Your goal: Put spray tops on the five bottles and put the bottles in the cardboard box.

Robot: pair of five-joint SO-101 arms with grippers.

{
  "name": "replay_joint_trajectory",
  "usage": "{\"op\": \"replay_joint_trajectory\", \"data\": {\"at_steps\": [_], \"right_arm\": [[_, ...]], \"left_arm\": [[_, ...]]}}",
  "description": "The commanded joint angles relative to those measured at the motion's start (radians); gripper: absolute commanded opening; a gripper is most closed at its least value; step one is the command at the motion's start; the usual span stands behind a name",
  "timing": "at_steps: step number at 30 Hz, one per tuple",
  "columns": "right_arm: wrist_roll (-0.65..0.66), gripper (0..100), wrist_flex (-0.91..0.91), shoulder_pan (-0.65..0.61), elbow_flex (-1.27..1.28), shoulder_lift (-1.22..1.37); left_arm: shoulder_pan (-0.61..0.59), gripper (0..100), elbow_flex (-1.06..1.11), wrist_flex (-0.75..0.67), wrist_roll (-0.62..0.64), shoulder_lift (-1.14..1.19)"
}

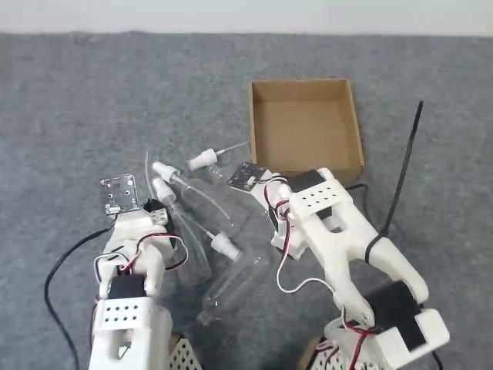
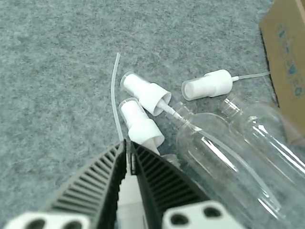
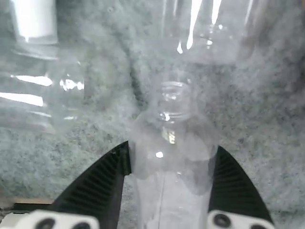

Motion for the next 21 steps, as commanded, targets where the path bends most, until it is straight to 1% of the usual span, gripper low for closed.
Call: {"op": "replay_joint_trajectory", "data": {"at_steps": [1,9,15,21], "right_arm": [[-0.018,28.6,0.016,-0.03,-0.06,-0.018],[-0.02,29.2,-0.004,-0.031,-0.06,-0.022],[-0.061,29.0,-0.065,-0.031,-0.054,-0.012],[-0.061,29.0,-0.065,-0.031,-0.052,-0.01]], "left_arm": [[-0.002,1,-0.015,0.002,-0.006,-0.017],[-0.002,1,-0.015,0.002,-0.006,-0.017],[-0.002,1,-0.015,0.002,-0.006,-0.017],[-0.002,1,-0.015,0.002,-0.006,-0.017]]}}
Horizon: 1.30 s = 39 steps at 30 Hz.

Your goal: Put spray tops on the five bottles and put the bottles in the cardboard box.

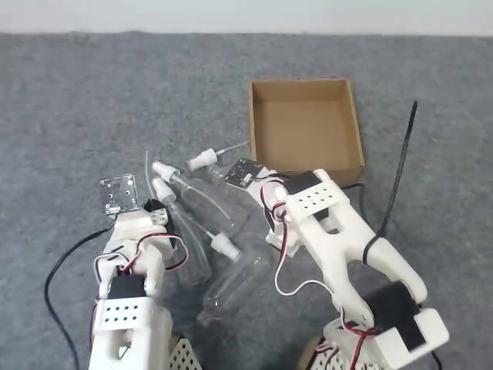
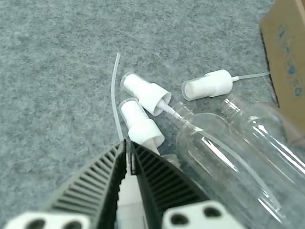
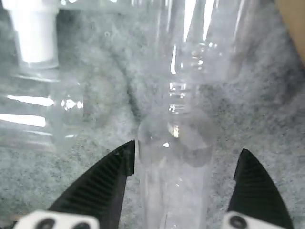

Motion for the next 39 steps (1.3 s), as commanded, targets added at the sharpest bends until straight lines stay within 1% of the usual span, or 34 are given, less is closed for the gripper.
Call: {"op": "replay_joint_trajectory", "data": {"at_steps": [1,5,10,14,27,29,34,39], "right_arm": [[-0.011,29.0,-0.015,-0.005,-0.052,-0.01],[-0.012,29.0,-0.018,-0.005,-0.041,-0.01],[-0.012,28.9,-0.074,-0.005,-0.011,-0.012],[-0.046,28.9,-0.073,-0.005,-0.012,-0.016],[-0.046,28.8,-0.054,-0.004,-0.011,-0.012],[-0.046,26.3,-0.036,-0.004,-0.014,-0.013],[-0.046,13.7,-0.025,-0.004,-0.017,-0.021],[-0.046,11.7,-0.024,-0.005,-0.017,-0.024]], "left_arm": [[0.0,1,-0.015,0.002,-0.006,-0.017],[0.0,1,-0.015,0.002,-0.006,-0.017],[0.0,1,-0.015,0.002,-0.006,-0.017],[0.0,1,-0.015,0.002,-0.006,-0.017],[0.0,1,-0.015,0.002,-0.006,-0.017],[0.0,1,-0.015,0.002,-0.006,-0.017],[0.0,1,-0.015,0.002,-0.006,-0.017],[0.0,1,-0.015,0.002,-0.006,-0.017]]}}
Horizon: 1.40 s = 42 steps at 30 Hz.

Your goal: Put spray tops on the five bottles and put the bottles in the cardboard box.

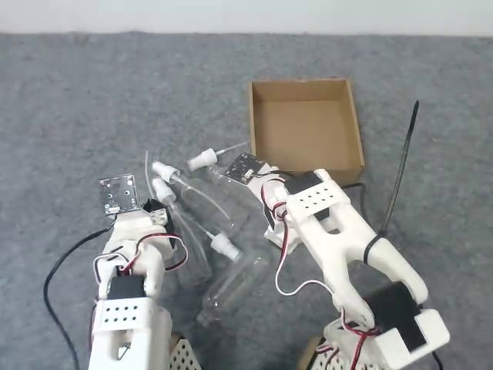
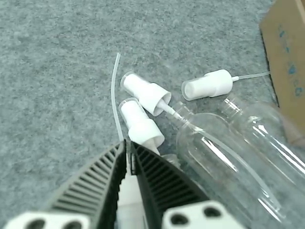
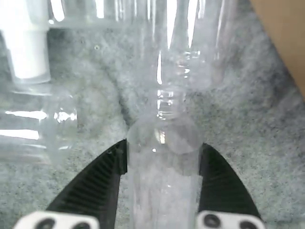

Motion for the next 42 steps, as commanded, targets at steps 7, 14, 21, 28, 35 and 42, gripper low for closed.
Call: {"op": "replay_joint_trajectory", "data": {"at_steps": [7,14,21,28,35,42], "right_arm": [[-0.017,11.5,0.073,-0.01,-0.044,-0.024],[-0.017,11.5,0.166,-0.01,-0.092,-0.024],[-0.017,11.5,0.211,-0.012,-0.087,-0.104],[-0.018,11.5,0.219,-0.01,-0.017,-0.275],[-0.037,11.5,0.219,-0.005,0.025,-0.427],[-0.097,11.5,0.217,-0.008,0.057,-0.567]], "left_arm": [[0.0,1,-0.015,0.002,-0.006,-0.017],[0.0,1,-0.015,0.002,-0.006,-0.017],[0.0,1,-0.015,0.002,-0.006,-0.017],[0.0,1,-0.015,0.002,-0.006,-0.017],[0.0,1,-0.015,0.002,-0.006,-0.017],[0.0,1,-0.015,0.002,-0.006,-0.017]]}}
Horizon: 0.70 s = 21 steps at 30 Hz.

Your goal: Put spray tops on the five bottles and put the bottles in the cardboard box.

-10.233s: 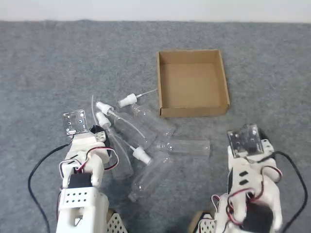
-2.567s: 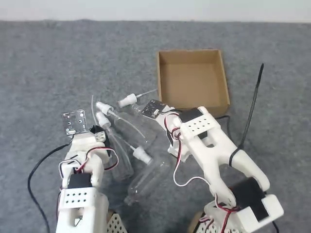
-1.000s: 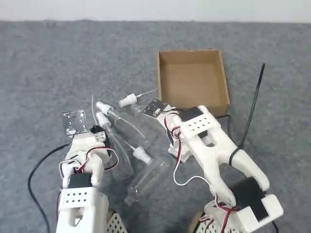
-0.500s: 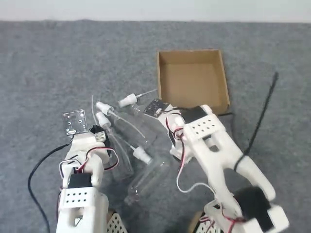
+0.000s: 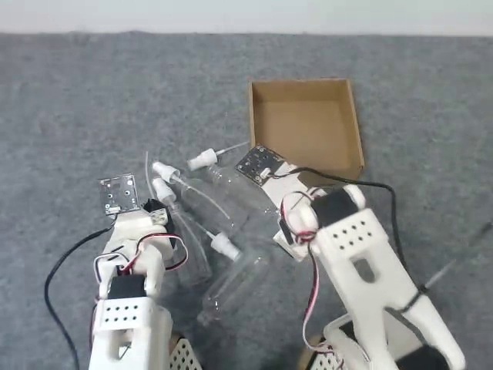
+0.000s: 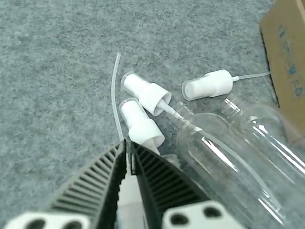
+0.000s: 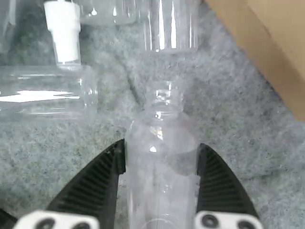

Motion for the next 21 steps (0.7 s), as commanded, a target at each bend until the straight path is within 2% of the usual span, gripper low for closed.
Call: {"op": "replay_joint_trajectory", "data": {"at_steps": [1,21], "right_arm": [[-0.02,11.5,-0.007,-0.007,0.008,-0.128],[-0.021,11.5,-0.317,-0.002,0.307,-0.456]], "left_arm": [[0.0,1,-0.015,0.002,-0.006,-0.017],[0.009,1,-0.015,0.002,-0.005,-0.017]]}}
